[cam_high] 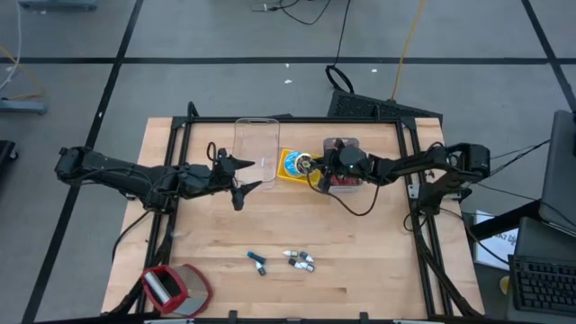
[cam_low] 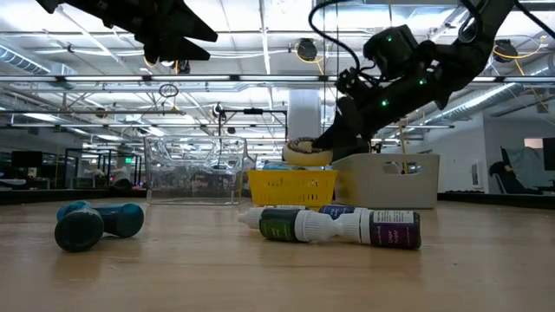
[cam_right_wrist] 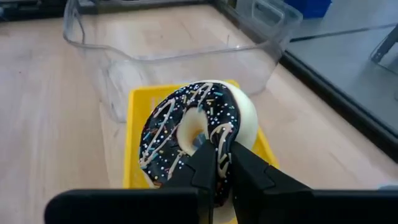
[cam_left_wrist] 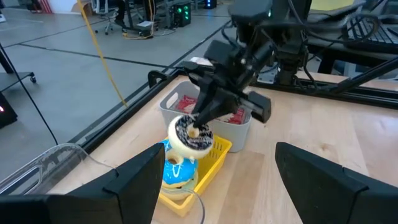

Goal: Pick & Place Food Item
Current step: Put the black donut into the yellow bin, then put the blue food coloring bottle into the transparent bin

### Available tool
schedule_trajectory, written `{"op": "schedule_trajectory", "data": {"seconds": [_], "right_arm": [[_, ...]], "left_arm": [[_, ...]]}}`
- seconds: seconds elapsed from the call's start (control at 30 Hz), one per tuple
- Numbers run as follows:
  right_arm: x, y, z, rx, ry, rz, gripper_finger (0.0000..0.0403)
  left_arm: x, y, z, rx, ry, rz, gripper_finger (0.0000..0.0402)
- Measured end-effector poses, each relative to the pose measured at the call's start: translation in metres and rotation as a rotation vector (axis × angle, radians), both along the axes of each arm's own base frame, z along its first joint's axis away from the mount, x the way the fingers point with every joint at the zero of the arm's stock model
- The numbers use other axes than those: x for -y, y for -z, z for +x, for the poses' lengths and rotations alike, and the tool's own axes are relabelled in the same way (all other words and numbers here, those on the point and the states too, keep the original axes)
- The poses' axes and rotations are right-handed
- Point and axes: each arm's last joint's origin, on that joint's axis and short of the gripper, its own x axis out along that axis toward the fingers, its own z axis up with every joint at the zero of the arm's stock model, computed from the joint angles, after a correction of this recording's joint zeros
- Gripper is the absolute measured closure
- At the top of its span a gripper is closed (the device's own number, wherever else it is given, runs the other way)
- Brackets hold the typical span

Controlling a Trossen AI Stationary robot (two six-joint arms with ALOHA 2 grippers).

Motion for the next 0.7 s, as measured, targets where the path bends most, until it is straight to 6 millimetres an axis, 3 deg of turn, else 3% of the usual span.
{"op": "schedule_trajectory", "data": {"seconds": [0.23,0.7], "right_arm": [[0.0,-0.0027,0.0,0.003,-0.013,-0.035,0.0358],[0.0008,-0.0016,-0.0005,-0.015,0.014,-0.053,0.02]], "left_arm": [[0.0,0.0,0.0,0.0,0.0,0.0,0.0094],[0.0,-0.0001,0.0,0.001,0.0,0.0,0.0094]]}}
